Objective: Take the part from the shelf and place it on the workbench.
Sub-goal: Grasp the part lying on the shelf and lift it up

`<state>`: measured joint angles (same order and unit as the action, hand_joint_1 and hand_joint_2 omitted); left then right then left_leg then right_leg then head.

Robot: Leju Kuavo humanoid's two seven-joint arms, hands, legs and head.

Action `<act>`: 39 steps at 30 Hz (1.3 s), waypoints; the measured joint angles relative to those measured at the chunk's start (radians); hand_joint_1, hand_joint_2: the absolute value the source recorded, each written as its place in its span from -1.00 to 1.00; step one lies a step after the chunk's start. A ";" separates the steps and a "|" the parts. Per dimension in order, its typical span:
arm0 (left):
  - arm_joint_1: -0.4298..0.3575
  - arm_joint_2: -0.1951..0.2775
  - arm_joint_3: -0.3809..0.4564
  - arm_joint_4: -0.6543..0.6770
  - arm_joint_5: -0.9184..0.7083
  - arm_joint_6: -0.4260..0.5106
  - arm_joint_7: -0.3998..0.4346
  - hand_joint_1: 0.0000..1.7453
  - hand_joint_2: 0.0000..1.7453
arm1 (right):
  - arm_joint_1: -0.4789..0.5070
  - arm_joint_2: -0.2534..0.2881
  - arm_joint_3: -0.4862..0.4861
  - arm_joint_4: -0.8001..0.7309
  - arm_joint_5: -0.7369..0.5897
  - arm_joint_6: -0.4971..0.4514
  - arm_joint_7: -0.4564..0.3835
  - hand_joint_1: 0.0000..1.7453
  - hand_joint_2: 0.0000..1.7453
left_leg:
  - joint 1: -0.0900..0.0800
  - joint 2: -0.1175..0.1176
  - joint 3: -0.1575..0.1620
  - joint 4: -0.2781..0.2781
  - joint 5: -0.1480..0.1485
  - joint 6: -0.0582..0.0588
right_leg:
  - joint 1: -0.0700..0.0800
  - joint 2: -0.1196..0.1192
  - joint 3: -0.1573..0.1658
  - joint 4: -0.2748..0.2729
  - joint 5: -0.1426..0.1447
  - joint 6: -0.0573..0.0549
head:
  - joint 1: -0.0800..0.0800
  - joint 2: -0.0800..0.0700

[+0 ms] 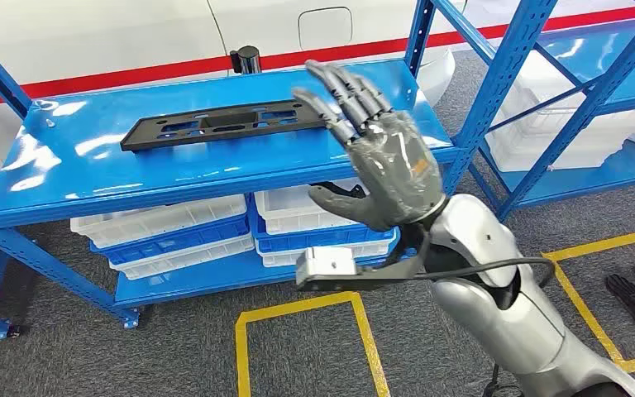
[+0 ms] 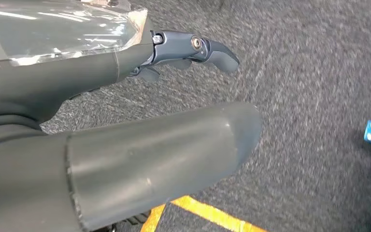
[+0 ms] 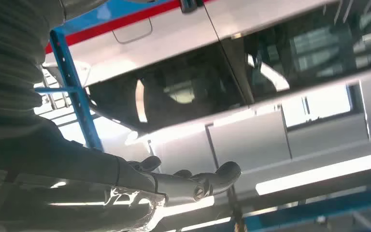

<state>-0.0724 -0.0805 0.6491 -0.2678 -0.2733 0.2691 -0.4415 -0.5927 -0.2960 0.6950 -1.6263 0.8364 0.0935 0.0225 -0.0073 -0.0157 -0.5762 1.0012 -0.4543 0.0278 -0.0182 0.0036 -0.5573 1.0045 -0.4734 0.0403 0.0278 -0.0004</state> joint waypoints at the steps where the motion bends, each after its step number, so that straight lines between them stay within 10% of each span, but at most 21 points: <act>1: -0.001 0.000 -0.002 0.000 -0.001 -0.001 0.001 -1.00 -1.00 | 0.000 0.004 0.010 0.013 0.007 0.003 0.000 -1.00 1.00 | 0.000 0.000 0.000 0.000 0.000 0.000 | 0.000 0.000 0.000 0.000 0.000 0.000 | 0.000 0.000; 13: -0.012 0.000 -0.040 0.000 -0.024 -0.008 0.033 -1.00 -1.00 | -0.008 0.044 0.087 0.186 0.129 0.057 0.028 -1.00 1.00 | 0.000 0.000 -0.001 0.000 0.000 0.000 | 0.000 0.000 -0.001 0.000 0.000 0.000 | 0.000 0.000; 39: -0.013 -0.006 -0.086 -0.004 -0.075 -0.005 0.059 -1.00 -1.00 | -0.127 0.074 -0.103 0.209 0.179 0.129 0.049 -1.00 1.00 | 0.000 0.000 -0.001 0.001 0.000 0.000 | 0.000 0.000 -0.001 0.000 0.000 0.000 | 0.000 0.000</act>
<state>-0.0854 -0.0869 0.5632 -0.2717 -0.3484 0.2638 -0.3828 -0.7199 -0.2215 0.5923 -1.4172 1.0152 0.2223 0.0710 -0.0077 -0.0157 -0.5768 1.0017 -0.4542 0.0280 -0.0184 0.0037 -0.5581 1.0045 -0.4734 0.0404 0.0279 -0.0004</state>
